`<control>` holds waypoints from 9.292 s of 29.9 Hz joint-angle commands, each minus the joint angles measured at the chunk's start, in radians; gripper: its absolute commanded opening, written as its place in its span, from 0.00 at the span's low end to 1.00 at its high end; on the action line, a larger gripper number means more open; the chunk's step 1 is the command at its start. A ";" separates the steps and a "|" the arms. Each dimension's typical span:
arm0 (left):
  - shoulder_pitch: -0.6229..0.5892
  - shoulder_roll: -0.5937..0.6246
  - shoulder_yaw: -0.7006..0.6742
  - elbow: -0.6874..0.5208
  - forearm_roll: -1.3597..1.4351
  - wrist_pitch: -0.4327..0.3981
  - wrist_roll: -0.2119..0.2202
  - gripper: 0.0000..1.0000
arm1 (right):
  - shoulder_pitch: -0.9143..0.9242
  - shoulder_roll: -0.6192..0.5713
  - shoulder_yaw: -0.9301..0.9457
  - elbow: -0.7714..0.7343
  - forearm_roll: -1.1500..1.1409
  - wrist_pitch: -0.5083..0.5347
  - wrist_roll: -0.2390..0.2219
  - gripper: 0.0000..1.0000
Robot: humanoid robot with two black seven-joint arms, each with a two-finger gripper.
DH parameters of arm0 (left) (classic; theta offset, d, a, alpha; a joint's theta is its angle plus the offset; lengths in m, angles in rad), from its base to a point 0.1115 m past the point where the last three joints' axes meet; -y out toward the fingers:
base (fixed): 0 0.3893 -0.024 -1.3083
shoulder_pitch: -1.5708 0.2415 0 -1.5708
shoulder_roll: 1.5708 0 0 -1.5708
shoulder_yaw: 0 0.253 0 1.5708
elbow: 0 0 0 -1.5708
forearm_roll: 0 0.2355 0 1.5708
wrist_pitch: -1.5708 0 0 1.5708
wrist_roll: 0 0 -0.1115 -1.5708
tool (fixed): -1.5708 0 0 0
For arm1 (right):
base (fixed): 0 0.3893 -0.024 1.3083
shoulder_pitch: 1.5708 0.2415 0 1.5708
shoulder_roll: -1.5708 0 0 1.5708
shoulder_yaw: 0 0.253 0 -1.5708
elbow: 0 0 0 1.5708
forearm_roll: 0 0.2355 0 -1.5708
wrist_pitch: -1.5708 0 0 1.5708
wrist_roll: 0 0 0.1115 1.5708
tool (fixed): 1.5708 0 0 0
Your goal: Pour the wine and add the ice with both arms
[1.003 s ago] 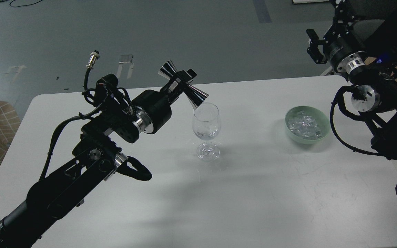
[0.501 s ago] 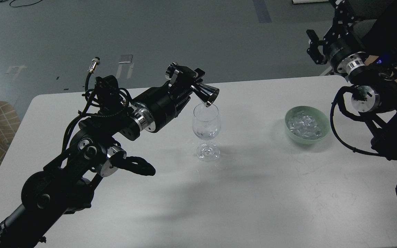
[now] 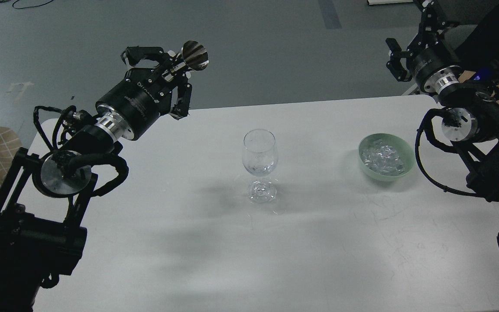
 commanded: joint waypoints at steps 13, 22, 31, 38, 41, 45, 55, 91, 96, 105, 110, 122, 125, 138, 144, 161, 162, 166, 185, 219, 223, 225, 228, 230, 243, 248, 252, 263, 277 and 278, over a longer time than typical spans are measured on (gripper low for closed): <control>0.276 -0.119 -0.258 0.125 -0.255 -0.154 -0.086 0.00 | -0.009 0.004 -0.001 0.000 0.000 -0.001 -0.001 1.00; 0.319 -0.191 -0.279 0.246 -0.268 -0.255 -0.123 0.01 | -0.010 0.009 -0.003 -0.002 0.000 -0.011 -0.001 1.00; 0.318 -0.242 -0.284 0.412 -0.332 -0.381 -0.157 0.14 | -0.021 0.014 -0.003 -0.002 0.000 -0.011 -0.001 1.00; 0.303 -0.245 -0.285 0.478 -0.332 -0.400 -0.191 0.15 | -0.021 0.015 -0.003 -0.002 -0.002 -0.013 -0.001 1.00; 0.296 -0.245 -0.285 0.484 -0.332 -0.406 -0.194 0.18 | -0.021 0.015 -0.003 -0.002 -0.002 -0.013 -0.001 1.00; 0.296 -0.245 -0.285 0.505 -0.334 -0.407 -0.209 0.25 | -0.022 0.015 -0.003 -0.002 -0.002 -0.013 -0.001 1.00; 0.284 -0.245 -0.285 0.533 -0.332 -0.407 -0.224 0.40 | -0.024 0.015 -0.003 -0.003 -0.002 -0.013 -0.001 1.00; 0.256 -0.237 -0.271 0.591 -0.321 -0.401 -0.223 0.49 | -0.038 0.015 -0.003 -0.003 -0.002 -0.013 -0.001 1.00; 0.255 -0.237 -0.271 0.591 -0.321 -0.400 -0.223 0.50 | -0.036 0.015 -0.003 -0.005 -0.002 -0.013 -0.001 1.00; 0.257 -0.234 -0.270 0.593 -0.318 -0.396 -0.223 0.57 | -0.036 0.015 -0.003 -0.005 -0.002 -0.013 -0.001 1.00; 0.255 -0.234 -0.268 0.593 -0.318 -0.393 -0.223 0.62 | -0.036 0.015 -0.003 -0.005 -0.002 -0.013 -0.001 1.00; 0.258 -0.233 -0.268 0.591 -0.315 -0.395 -0.211 0.98 | -0.035 0.015 -0.003 -0.005 -0.002 -0.013 -0.001 1.00; 0.261 -0.230 -0.268 0.590 -0.315 -0.393 -0.209 0.98 | -0.033 0.015 -0.001 -0.003 -0.002 -0.013 -0.001 1.00; 0.364 -0.201 -0.278 0.521 -0.318 -0.400 -0.189 0.98 | -0.035 0.015 -0.001 -0.003 -0.002 -0.013 -0.001 1.00; 0.428 -0.178 -0.287 0.478 -0.327 -0.401 -0.177 0.98 | -0.036 0.015 0.000 -0.002 -0.002 -0.013 -0.001 1.00; 0.568 0.158 -0.325 0.356 -0.312 -0.513 -0.138 0.98 | -0.042 0.004 0.000 0.002 -0.002 -0.013 -0.001 1.00; 0.568 0.178 -0.327 0.360 -0.307 -0.537 -0.140 0.98 | -0.042 0.004 0.000 0.002 -0.002 -0.013 -0.001 1.00; 0.547 0.285 -0.351 0.421 -0.240 -0.647 -0.158 0.98 | -0.042 0.006 -0.001 0.003 -0.002 -0.013 -0.001 1.00; -0.125 0.313 -0.135 0.815 0.395 -0.647 -0.382 0.98 | -0.076 -0.016 -0.014 0.047 -0.025 -0.030 0.004 1.00; -0.225 0.163 0.051 0.837 0.418 -0.647 -0.442 0.98 | -0.363 -0.575 -0.261 0.509 -1.262 -0.384 0.012 1.00; -0.222 0.149 0.052 0.837 0.418 -0.647 -0.441 0.98 | -0.395 -0.569 -0.262 0.483 -1.321 -0.380 0.013 1.00; -0.222 0.149 0.052 0.837 0.418 -0.647 -0.441 0.98 | -0.395 -0.539 -0.264 0.471 -1.316 -0.373 0.016 1.00; -0.221 0.149 0.052 0.837 0.418 -0.647 -0.441 0.98 | -0.394 -0.487 -0.264 0.440 -1.316 -0.369 0.039 1.00; -0.221 0.149 0.052 0.837 0.418 -0.647 -0.439 0.98 | -0.392 -0.476 -0.265 0.422 -1.315 -0.351 0.042 1.00; -0.214 0.149 0.052 0.835 0.418 -0.647 -0.439 0.98 | -0.326 -0.399 -0.267 0.325 -1.319 -0.107 0.038 1.00; -0.216 0.149 0.066 0.835 0.418 -0.647 -0.438 0.98 | -0.256 -0.347 -0.339 0.270 -1.319 -0.107 0.035 0.98; -0.221 0.151 0.086 0.834 0.415 -0.647 -0.439 0.98 | -0.236 -0.304 -0.370 0.236 -1.319 -0.107 0.035 0.93; -0.219 0.149 0.086 0.832 0.415 -0.647 -0.439 0.98 | -0.217 -0.275 -0.414 0.201 -1.321 -0.107 0.030 0.55; -0.214 0.152 0.086 0.812 0.415 -0.647 -0.438 0.98 | -0.214 -0.270 -0.425 0.183 -1.319 -0.105 0.015 0.54; -0.214 0.152 0.086 0.812 0.415 -0.647 -0.438 0.98 | -0.214 -0.270 -0.425 0.183 -1.319 -0.105 0.015 0.53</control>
